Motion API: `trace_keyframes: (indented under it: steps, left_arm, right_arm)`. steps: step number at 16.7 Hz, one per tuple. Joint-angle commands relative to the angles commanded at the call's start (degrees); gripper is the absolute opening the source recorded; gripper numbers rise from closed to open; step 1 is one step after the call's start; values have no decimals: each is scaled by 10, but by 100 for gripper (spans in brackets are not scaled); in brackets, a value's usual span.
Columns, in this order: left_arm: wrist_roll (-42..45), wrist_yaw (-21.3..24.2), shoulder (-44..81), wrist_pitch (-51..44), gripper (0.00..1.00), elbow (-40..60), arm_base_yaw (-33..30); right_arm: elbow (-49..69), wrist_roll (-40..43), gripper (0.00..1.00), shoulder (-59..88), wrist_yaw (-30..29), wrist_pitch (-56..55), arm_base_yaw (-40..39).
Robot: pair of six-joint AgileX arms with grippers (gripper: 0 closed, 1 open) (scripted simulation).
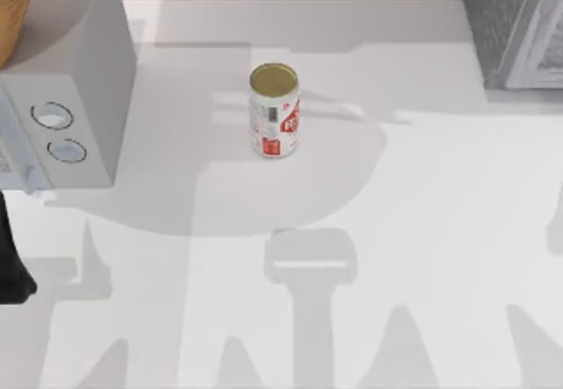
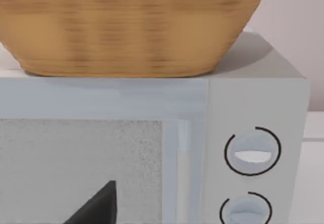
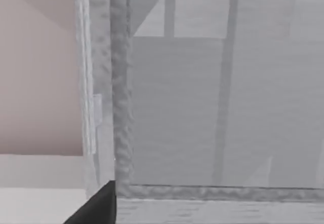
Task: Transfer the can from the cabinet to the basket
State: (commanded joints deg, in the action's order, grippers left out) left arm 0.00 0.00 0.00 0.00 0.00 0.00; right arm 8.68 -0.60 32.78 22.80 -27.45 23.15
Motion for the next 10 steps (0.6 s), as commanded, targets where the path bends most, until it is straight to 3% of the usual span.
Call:
trace_keyframes:
  steps: [6,10]
  left_arm:
    - [0,0,0,0,100,0,0]
    - [0,0,0,0,100,0,0]
  right_arm:
    - [70,-7,100,329,199,-239,202]
    - [106,-11,100,488,300,-359,304]
